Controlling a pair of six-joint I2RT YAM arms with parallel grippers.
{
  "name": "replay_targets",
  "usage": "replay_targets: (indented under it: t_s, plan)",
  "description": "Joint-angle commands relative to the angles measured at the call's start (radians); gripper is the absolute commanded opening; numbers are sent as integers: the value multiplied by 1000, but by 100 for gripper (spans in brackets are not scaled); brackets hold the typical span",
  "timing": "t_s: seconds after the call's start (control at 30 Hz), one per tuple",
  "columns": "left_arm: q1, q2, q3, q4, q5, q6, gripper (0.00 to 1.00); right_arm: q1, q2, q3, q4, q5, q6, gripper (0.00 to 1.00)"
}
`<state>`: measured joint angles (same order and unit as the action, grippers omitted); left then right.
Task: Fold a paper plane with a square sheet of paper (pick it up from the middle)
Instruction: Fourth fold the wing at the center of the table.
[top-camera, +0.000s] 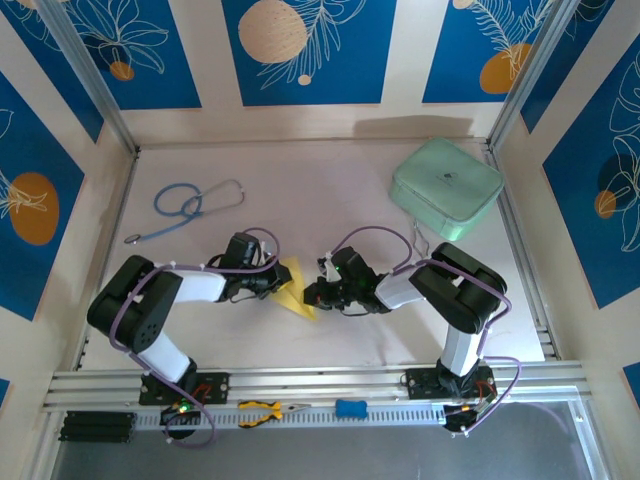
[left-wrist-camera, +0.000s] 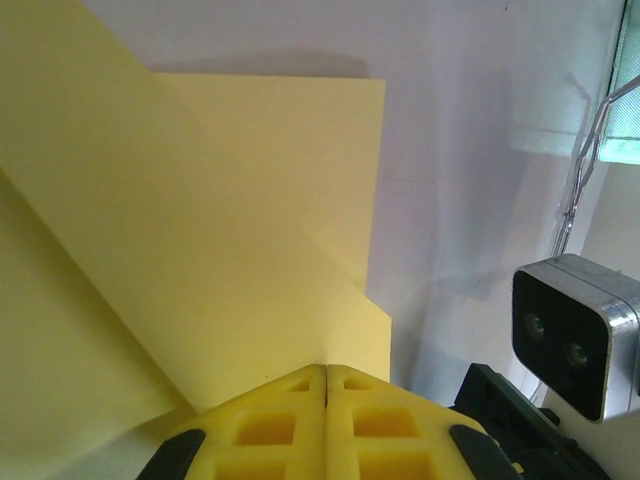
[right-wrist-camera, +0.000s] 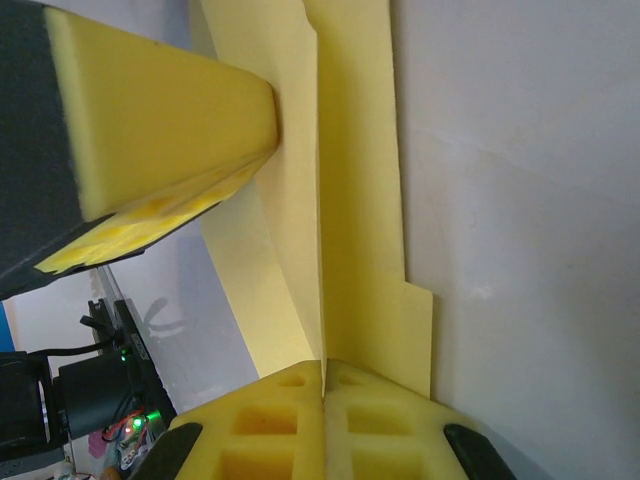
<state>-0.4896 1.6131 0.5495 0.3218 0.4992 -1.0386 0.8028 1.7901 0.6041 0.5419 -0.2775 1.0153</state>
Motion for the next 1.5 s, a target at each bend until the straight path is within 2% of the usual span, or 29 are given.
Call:
replay_targets:
  t_s: [0.0, 0.37, 0.73, 1.13, 1.47]
  plan:
    - [-6, 14, 21, -11, -7, 21, 1, 10, 32, 1, -82, -9, -3, 4]
    - [-7, 42, 30, -9, 12, 27, 2, 9, 35, 1, -88, -8, 3, 4]
    - [-7, 75, 57, -133, -8, 69, 0, 9, 24, -1, -94, -12, 6, 5]
    - [-7, 73, 48, -137, -13, 73, 0, 51, -88, -22, -175, 8, 5, 19]
    - [-7, 77, 43, -130, -10, 71, 0, 64, -105, -93, -166, 38, 60, 9]
